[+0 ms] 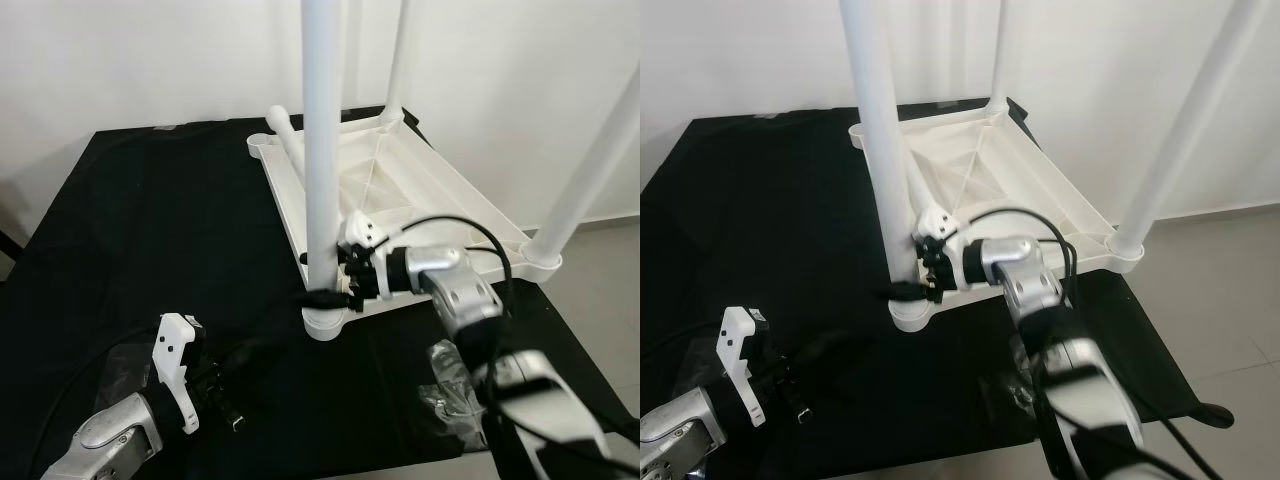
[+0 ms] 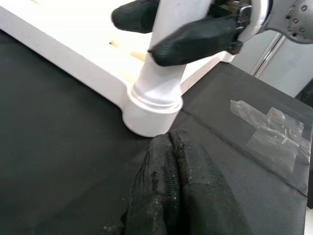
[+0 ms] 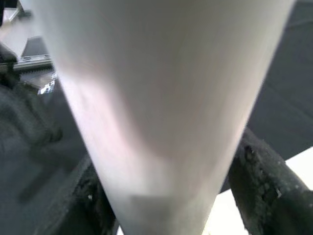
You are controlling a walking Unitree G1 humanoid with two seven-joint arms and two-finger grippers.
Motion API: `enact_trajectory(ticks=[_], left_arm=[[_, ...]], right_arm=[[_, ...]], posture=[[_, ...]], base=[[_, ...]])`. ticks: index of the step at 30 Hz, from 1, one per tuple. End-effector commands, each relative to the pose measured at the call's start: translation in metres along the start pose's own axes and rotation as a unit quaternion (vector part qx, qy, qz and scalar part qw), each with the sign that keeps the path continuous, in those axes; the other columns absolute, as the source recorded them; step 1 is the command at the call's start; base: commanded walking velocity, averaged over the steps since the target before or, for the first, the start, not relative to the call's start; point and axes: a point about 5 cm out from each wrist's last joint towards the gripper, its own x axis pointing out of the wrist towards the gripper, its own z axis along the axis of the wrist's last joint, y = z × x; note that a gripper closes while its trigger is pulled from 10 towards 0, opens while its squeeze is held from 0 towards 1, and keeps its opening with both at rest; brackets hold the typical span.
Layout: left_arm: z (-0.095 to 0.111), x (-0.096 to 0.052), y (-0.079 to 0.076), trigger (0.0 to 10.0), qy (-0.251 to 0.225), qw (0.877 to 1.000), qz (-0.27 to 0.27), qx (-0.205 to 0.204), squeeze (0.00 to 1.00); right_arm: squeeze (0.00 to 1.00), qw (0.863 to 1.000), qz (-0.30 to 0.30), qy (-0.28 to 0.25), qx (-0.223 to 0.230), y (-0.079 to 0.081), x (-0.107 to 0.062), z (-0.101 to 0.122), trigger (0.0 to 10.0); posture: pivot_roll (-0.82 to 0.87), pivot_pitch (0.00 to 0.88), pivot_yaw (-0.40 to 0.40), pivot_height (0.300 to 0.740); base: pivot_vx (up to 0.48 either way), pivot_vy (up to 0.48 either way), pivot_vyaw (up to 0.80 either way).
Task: Building children table
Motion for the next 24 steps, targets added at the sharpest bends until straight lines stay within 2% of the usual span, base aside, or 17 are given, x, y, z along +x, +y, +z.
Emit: enact_trajectory(ticks=[1,5,8,9,10,11,12,13,14,16,17,18,19,21,23,24], left_arm=[[-0.003,0.000,0.000,10.0,0.005,1.000,0.004,-0.001,0.00],[-0.003,0.000,-0.001,10.0,0.001,1.000,0.006,-0.001,0.00],[-0.003,-0.001,-0.002,10.0,0.001,1.000,0.006,-0.001,0.00],[-0.002,-0.004,-0.002,10.0,0.001,1.000,0.006,0.000,0.00],[-0.002,-0.004,-0.002,10.0,0.001,1.000,0.006,0.000,0.00],[-0.001,-0.005,-0.002,10.0,0.002,1.000,0.006,0.000,0.00],[-0.001,-0.006,-0.002,10.0,0.002,1.000,0.006,0.000,0.00],[-0.001,-0.006,-0.002,10.0,0.002,1.000,0.006,0.000,0.00],[-0.001,-0.006,-0.001,10.0,0.003,1.000,0.007,0.000,0.00],[-0.001,-0.006,0.000,10.0,0.003,1.000,0.006,-0.001,0.00],[-0.001,-0.006,0.000,10.0,0.003,1.000,0.005,-0.001,0.00],[-0.002,-0.005,0.001,10.0,0.005,1.000,0.002,-0.003,0.00],[-0.002,-0.005,0.001,10.0,0.005,1.000,0.002,-0.003,0.00],[-0.002,-0.004,0.001,10.0,0.006,1.000,0.001,-0.002,0.00],[-0.002,-0.003,0.001,10.0,0.004,1.000,0.003,-0.001,0.00],[-0.002,-0.003,0.001,10.0,0.003,1.000,0.006,0.000,0.00]], right_arm=[[0.00,1.000,-0.010,-0.018,0.004,0.001,0.007,0.000,0.0],[0.00,0.999,-0.034,-0.014,0.021,0.006,0.010,-0.013,0.0],[0.00,0.997,-0.067,0.005,0.029,0.017,0.016,-0.028,0.0],[0.00,0.977,-0.190,0.041,0.086,0.035,0.025,-0.047,0.0],[0.00,0.977,-0.190,0.041,0.086,0.035,0.025,-0.047,0.0],[0.00,0.943,-0.310,0.049,0.112,0.047,0.025,-0.051,0.0],[0.00,0.927,-0.352,0.048,0.124,0.064,0.026,-0.052,0.0],[0.00,0.927,-0.352,0.048,0.124,0.064,0.026,-0.052,0.0],[0.00,0.934,-0.341,0.031,0.102,0.078,0.034,-0.042,0.0],[0.00,0.937,-0.336,0.013,0.091,0.081,0.038,-0.033,0.0],[0.00,0.944,-0.320,0.002,0.082,0.081,0.041,-0.029,0.0],[0.00,0.940,-0.329,0.003,0.087,0.071,0.041,-0.029,0.0],[0.00,0.940,-0.329,0.003,0.087,0.071,0.041,-0.029,0.0],[0.00,0.933,-0.345,0.005,0.100,0.059,0.042,-0.029,0.0],[0.00,0.933,-0.345,0.011,0.098,0.058,0.044,-0.028,0.0],[0.00,0.933,-0.345,0.018,0.102,0.060,0.046,-0.026,10.0]], posture=[[0.03,0.066,-0.004,0.740],[0.03,0.069,-0.008,0.740],[0.03,0.076,-0.010,0.740],[0.04,0.084,-0.016,0.740],[0.04,0.084,-0.016,0.740],[0.03,0.096,-0.004,0.740],[0.03,0.096,-0.001,0.740],[0.03,0.096,-0.001,0.740],[0.01,0.090,0.007,0.740],[-0.01,0.082,0.014,0.740],[-0.01,0.082,0.014,0.740],[0.02,0.077,-0.004,0.740],[0.02,0.077,-0.004,0.740],[0.01,0.074,-0.001,0.740],[0.01,0.071,0.000,0.740],[0.01,0.070,-0.001,0.740]], base=[[0.000,0.000,0.00],[0.000,0.000,0.00],[0.000,0.000,0.00],[0.000,0.000,0.00],[0.000,0.000,0.00],[0.000,0.000,0.00],[0.000,0.000,0.00],[0.000,0.000,0.00],[0.000,0.000,0.00],[0.000,0.000,0.00],[0.000,0.000,0.00],[0.000,0.000,0.00],[0.000,0.000,0.00],[0.000,0.000,0.00],[0.000,0.000,0.00],[0.000,0.000,0.00]])
